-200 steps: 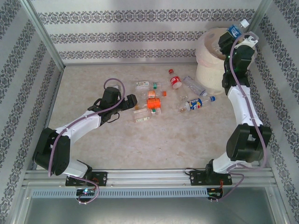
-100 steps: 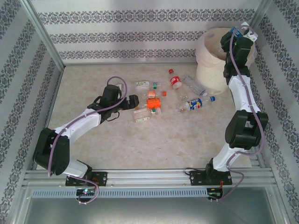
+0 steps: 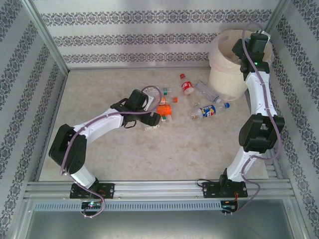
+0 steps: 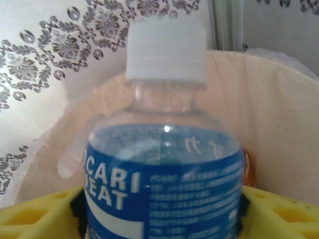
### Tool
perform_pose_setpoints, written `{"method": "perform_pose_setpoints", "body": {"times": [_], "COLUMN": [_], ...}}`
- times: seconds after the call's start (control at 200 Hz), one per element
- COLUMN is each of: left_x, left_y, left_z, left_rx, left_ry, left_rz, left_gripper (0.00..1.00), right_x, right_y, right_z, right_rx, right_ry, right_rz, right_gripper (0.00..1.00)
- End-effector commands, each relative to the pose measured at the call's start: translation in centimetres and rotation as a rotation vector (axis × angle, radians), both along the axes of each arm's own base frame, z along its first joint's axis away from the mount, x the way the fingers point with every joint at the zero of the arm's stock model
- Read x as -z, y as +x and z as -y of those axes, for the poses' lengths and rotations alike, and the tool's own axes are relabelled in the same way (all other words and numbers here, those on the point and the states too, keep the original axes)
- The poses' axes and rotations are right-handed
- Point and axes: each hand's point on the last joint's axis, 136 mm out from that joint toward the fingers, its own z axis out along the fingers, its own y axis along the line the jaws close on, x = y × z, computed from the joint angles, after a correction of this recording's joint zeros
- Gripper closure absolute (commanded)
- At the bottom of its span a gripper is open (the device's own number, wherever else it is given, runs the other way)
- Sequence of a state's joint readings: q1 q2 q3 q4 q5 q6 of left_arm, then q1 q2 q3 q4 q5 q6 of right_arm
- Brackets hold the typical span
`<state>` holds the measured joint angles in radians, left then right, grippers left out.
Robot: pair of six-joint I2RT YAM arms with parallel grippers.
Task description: Put the plastic bottles in the bin
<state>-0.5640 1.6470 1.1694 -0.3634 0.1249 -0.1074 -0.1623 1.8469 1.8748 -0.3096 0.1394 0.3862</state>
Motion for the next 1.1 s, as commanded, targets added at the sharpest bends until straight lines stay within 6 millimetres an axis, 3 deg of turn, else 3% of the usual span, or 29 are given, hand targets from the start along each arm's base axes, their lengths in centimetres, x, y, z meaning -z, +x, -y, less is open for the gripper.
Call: {"method": "perform_pose_setpoints", "body": {"times": [0.0, 0.2, 0.32, 0.57, 0.869, 1.094], "left_x": [0.8, 2.8, 3.5, 5.3, 7.0, 7.7], "left_y": [-0.3, -0.4, -0.7, -1.3, -2.3, -2.3], "left_z": [-0.2, -0.4, -0.3, 0.0, 0.6, 0.2], "left_rx": [0.086, 0.12, 0.144, 0.192, 0.232, 0.156], "left_ry": [0.112, 0.166, 0.173, 0.236, 0.322, 0.388], "left_rz": [0.006, -0.029, -0.052, -0.062, -0.071, 0.023], "left_gripper": [0.0, 0.0, 0.0, 0.0, 0.04, 0.08], "right_x": [-2.7, -5.0, -6.2, -7.8, -7.5, -4.7], "right_y": [-1.4, -3.3, -4.3, -6.3, -9.0, -11.4], "right_z": [-0.2, -0.8, -1.6, -6.9, -13.3, -17.1], "right_rx": [0.024, 0.019, -0.005, -0.17, -0.336, -0.42], "right_ry": [-0.047, -0.075, -0.085, -0.069, -0.044, 0.056], "right_rz": [0.011, 0.045, 0.072, 0.125, 0.137, 0.156], "right_gripper": [0.19, 0.02, 0.02, 0.02, 0.02, 0.02]}}
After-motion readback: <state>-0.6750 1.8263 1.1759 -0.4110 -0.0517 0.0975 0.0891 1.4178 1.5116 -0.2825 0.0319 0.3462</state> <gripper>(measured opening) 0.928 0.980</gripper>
